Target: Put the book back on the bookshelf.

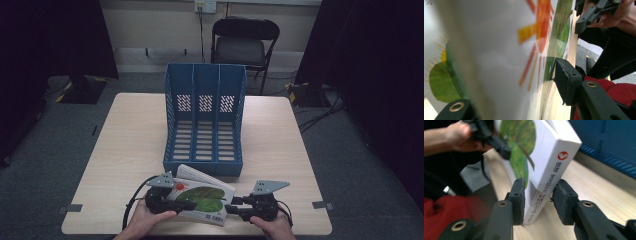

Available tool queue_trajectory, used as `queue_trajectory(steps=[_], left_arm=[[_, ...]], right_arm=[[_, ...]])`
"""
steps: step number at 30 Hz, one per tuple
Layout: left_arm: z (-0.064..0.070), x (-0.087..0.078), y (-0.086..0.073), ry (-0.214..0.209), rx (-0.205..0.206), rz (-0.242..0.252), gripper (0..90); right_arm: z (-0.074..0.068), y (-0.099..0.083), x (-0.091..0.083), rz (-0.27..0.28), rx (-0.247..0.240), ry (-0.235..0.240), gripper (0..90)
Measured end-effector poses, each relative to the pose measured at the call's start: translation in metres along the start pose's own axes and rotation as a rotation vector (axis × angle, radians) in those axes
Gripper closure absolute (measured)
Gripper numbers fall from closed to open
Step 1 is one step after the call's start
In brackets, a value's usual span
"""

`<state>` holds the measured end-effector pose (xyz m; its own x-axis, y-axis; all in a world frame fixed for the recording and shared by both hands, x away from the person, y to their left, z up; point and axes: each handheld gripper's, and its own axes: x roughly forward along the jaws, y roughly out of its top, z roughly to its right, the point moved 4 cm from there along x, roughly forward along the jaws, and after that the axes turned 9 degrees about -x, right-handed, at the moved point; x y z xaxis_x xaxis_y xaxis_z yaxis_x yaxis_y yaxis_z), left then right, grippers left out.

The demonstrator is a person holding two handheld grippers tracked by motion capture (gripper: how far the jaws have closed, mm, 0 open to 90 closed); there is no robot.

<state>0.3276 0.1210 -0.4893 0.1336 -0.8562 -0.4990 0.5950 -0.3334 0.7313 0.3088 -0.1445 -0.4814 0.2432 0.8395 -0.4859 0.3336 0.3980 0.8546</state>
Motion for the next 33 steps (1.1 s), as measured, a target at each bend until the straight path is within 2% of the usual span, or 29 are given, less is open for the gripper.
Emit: queue_trajectory(steps=[4,7,9,11,14,15,19,22,26,27,28,31,33], left_arm=[[-0.001,0.001,0.002,-0.022,0.0,0.013,64.4],[-0.001,0.001,0.002,-0.02,-0.009,0.014,65.2],[-0.004,0.0,0.002,-0.005,-0.02,0.015,62.3],[-0.005,0.0,0.003,0.012,-0.023,0.018,52.3],[-0.007,-0.002,0.004,0.038,-0.029,0.03,51.0],[-0.007,-0.003,0.005,0.06,-0.023,0.031,49.9],[-0.011,-0.008,0.005,0.087,-0.028,0.044,47.7],[-0.013,-0.009,0.005,0.09,-0.032,0.053,46.4],[-0.013,-0.009,0.004,0.093,-0.035,0.035,42.9],[-0.013,-0.008,0.004,0.089,-0.042,0.038,42.4],[-0.014,-0.008,0.004,0.088,-0.043,0.04,41.9],[-0.013,-0.008,0.004,0.09,-0.045,0.039,41.8],[-0.014,-0.009,0.004,0.103,-0.04,0.036,41.8]], right_arm=[[0.001,0.0,0.009,-0.028,-0.018,-0.018,62.0],[0.005,0.001,0.015,-0.035,0.001,-0.031,60.5],[0.005,0.003,0.016,-0.039,-0.006,-0.041,60.5],[0.002,0.004,0.015,-0.05,-0.037,-0.051,62.2],[0.0,0.007,0.013,-0.047,-0.051,-0.072,64.7],[0.0,0.009,0.011,-0.04,-0.057,-0.089,65.6],[-0.005,0.015,0.006,-0.042,-0.124,-0.132,69.1],[-0.007,0.016,0.006,-0.049,-0.136,-0.129,69.5],[-0.01,0.014,0.01,-0.036,-0.129,-0.103,64.7],[-0.011,0.014,0.014,-0.043,-0.133,-0.103,63.0],[-0.013,0.014,0.025,-0.081,-0.158,-0.126,62.4],[-0.013,0.015,0.033,-0.11,-0.177,-0.13,65.3],[-0.012,0.015,0.031,-0.106,-0.175,-0.126,66.2]])
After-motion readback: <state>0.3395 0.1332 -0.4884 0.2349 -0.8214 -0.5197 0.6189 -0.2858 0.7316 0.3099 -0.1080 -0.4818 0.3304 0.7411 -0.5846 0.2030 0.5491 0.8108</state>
